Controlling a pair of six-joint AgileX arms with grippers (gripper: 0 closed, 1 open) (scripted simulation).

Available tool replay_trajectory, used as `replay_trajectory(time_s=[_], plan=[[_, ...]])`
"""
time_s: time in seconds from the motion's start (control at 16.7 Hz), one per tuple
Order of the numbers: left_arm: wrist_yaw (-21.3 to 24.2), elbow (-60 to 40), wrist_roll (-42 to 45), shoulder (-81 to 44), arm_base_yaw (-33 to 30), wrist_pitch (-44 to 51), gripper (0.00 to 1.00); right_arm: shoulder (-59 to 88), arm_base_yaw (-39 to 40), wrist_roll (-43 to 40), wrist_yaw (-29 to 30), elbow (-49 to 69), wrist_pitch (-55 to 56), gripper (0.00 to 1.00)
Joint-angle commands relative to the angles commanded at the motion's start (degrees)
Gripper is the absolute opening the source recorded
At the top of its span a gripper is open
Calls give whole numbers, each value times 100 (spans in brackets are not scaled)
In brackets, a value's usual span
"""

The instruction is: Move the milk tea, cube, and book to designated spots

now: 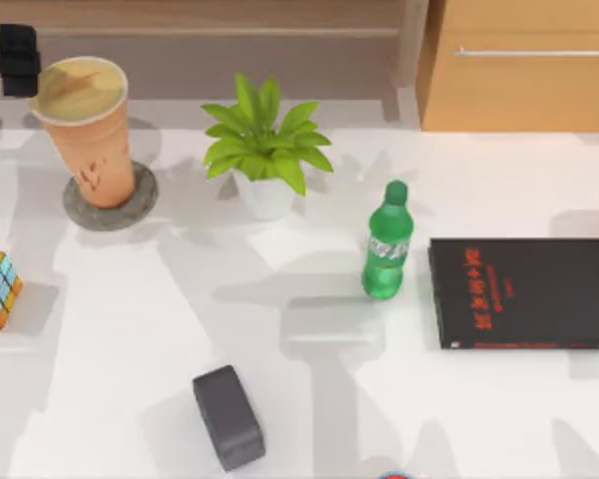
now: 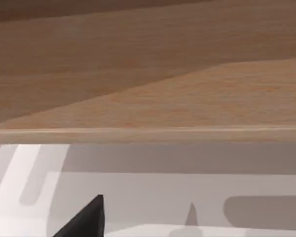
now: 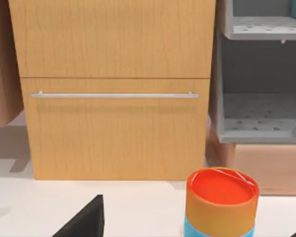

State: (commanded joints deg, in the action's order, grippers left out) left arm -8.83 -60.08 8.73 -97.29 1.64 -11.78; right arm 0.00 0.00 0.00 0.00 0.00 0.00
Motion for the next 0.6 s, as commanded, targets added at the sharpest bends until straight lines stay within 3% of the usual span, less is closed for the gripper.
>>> replay_trajectory(time_s=[0.6], plan=[[559, -1721, 562, -567, 557, 5574, 100, 0, 0, 0, 0, 0, 0, 100]])
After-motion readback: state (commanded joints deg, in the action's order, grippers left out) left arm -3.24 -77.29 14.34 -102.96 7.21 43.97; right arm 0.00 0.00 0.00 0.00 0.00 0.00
